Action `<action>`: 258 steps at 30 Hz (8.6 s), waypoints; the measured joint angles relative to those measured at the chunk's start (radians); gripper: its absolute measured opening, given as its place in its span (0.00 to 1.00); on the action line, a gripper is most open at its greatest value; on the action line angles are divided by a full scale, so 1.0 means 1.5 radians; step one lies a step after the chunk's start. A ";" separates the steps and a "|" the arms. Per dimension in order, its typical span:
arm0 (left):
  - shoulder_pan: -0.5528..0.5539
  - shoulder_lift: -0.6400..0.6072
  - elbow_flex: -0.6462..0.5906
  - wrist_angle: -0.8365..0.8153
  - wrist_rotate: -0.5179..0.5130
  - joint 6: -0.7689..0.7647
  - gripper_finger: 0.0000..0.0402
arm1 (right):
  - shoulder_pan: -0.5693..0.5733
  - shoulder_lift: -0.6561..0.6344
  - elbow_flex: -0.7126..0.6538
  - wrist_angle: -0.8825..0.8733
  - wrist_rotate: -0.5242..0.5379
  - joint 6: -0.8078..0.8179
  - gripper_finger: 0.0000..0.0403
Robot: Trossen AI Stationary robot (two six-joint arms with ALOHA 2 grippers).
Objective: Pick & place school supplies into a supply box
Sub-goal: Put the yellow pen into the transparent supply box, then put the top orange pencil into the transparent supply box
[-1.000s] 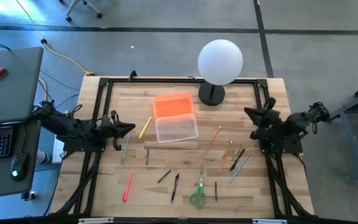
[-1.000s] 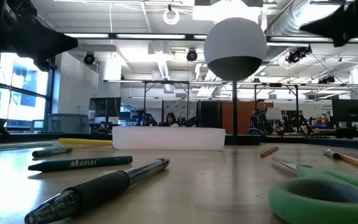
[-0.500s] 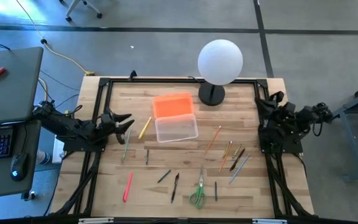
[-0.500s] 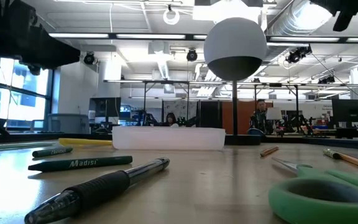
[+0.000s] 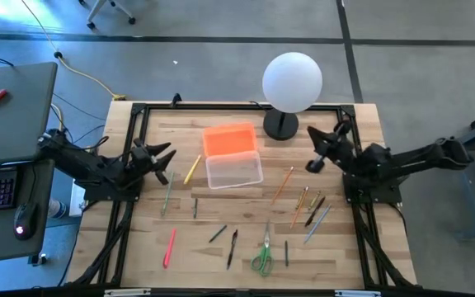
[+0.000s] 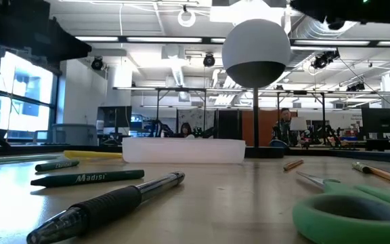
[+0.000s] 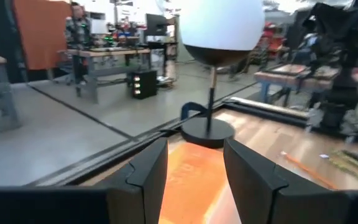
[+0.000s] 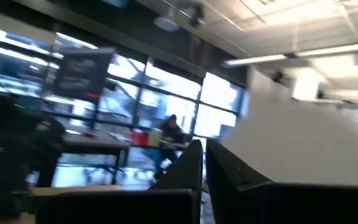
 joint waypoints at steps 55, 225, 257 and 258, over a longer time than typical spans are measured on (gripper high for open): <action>0.244 0.873 0.110 0.060 0.261 -0.617 0.18 | -0.122 0.167 0.180 -0.227 0.043 0.003 0.31; 0.352 0.645 0.806 -0.854 0.426 -0.183 0.36 | -0.066 0.440 0.178 -0.412 -0.492 0.012 0.00; 0.352 0.629 0.806 -0.839 0.413 -0.170 0.36 | -0.099 0.849 0.660 -0.570 -0.385 -0.050 0.00; 0.352 0.629 0.806 -0.839 0.413 -0.170 0.36 | -0.107 0.849 0.660 -0.570 -0.386 -0.050 0.00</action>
